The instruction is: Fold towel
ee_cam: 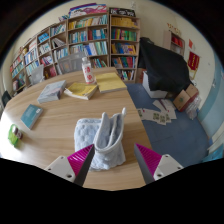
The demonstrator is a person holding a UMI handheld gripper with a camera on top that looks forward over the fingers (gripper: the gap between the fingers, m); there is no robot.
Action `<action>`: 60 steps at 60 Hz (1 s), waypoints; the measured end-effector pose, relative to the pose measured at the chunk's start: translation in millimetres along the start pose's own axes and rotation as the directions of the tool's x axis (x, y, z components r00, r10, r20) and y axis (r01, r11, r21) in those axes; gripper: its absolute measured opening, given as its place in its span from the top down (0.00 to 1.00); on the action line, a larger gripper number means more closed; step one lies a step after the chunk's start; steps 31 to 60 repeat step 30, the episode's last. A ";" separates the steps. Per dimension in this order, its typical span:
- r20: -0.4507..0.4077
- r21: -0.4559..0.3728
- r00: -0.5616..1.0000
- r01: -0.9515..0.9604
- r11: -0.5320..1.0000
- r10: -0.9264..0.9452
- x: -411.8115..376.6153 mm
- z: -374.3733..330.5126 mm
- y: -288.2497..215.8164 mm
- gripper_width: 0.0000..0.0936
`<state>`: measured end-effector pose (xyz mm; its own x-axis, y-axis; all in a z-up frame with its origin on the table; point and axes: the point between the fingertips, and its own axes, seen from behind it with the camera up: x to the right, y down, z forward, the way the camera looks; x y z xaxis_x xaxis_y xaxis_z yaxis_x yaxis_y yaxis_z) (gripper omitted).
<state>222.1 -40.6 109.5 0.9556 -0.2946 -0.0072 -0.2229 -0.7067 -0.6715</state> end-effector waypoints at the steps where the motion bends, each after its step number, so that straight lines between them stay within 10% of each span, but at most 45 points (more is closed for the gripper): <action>1: -0.006 0.003 1.000 -0.002 1.000 0.002 -1.4 -7.0 1.5 0.11; 28: 0.126 0.037 0.988 -0.098 0.995 0.092 -81.5 -200.1 88.7 0.11; 60: 0.130 0.039 0.987 -0.100 0.994 0.094 -83.8 -204.2 95.0 0.11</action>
